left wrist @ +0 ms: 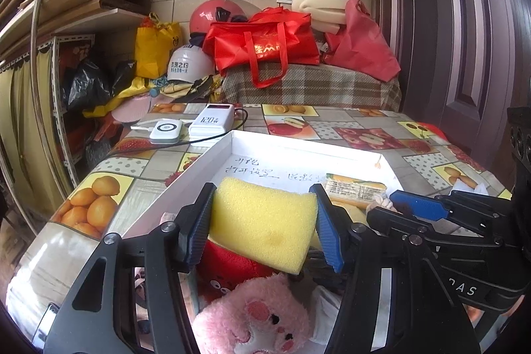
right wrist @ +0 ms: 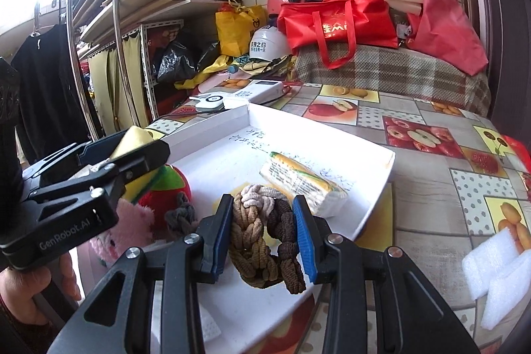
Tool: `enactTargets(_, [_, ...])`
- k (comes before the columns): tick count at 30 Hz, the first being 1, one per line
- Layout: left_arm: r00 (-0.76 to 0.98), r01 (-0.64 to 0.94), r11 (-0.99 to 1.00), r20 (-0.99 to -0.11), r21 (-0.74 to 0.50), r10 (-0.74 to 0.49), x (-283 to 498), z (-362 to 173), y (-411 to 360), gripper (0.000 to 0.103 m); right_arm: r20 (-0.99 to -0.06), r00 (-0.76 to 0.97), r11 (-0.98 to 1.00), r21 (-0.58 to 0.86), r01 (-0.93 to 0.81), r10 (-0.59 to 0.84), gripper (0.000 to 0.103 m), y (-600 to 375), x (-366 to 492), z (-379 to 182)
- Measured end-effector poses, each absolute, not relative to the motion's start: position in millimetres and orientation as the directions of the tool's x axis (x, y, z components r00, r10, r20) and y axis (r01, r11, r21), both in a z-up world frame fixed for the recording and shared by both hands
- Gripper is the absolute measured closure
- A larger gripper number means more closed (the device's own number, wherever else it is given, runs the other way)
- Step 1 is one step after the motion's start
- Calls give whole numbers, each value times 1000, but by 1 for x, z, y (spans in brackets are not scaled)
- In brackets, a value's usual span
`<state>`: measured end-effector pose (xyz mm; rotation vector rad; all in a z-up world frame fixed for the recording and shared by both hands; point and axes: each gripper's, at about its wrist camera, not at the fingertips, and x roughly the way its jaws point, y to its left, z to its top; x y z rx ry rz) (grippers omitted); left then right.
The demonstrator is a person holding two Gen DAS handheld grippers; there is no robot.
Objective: Organize soft objects
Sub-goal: 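Release the yellow sponge into the tray while the right drops the tan rope in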
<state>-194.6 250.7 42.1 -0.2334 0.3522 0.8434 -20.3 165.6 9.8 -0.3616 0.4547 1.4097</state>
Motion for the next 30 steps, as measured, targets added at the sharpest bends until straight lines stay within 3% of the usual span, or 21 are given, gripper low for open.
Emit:
enactTargets(3, [595, -775, 627, -416, -71, 688, -194, 40, 256, 36, -503, 115, 134, 1, -991, 856, 65, 170, -25, 10])
enactTargets(4, [592, -779, 623, -414, -73, 691, -194, 40, 256, 31, -501, 121, 135, -7, -991, 857, 60, 170, -27, 11])
enactTargets(5, [586, -785, 615, -404, -70, 702, -196, 41, 254, 24, -499, 125, 136, -13, -991, 858, 51, 169, -28, 11])
enactTargets(6, [583, -790, 609, -390, -67, 713, -197, 42, 252, 20, -494, 129, 140, -15, -990, 860, 26, 168, -28, 11])
enactTargets(7, [580, -795, 603, -371, -64, 726, -200, 43, 250, 19, -490, 143, 154, -17, -988, 860, 11, 167, -27, 12])
enactTargets(10, [576, -803, 594, -332, -58, 747, -205, 45, 244, 18, -479, 158, 173, -13, -985, 864, 0, 164, -23, 13])
enactTargets(30, [579, -805, 589, -291, -61, 761, -210, 50, 239, 18, -375, 184, 187, -29, -982, 909, 0, 144, -28, 21])
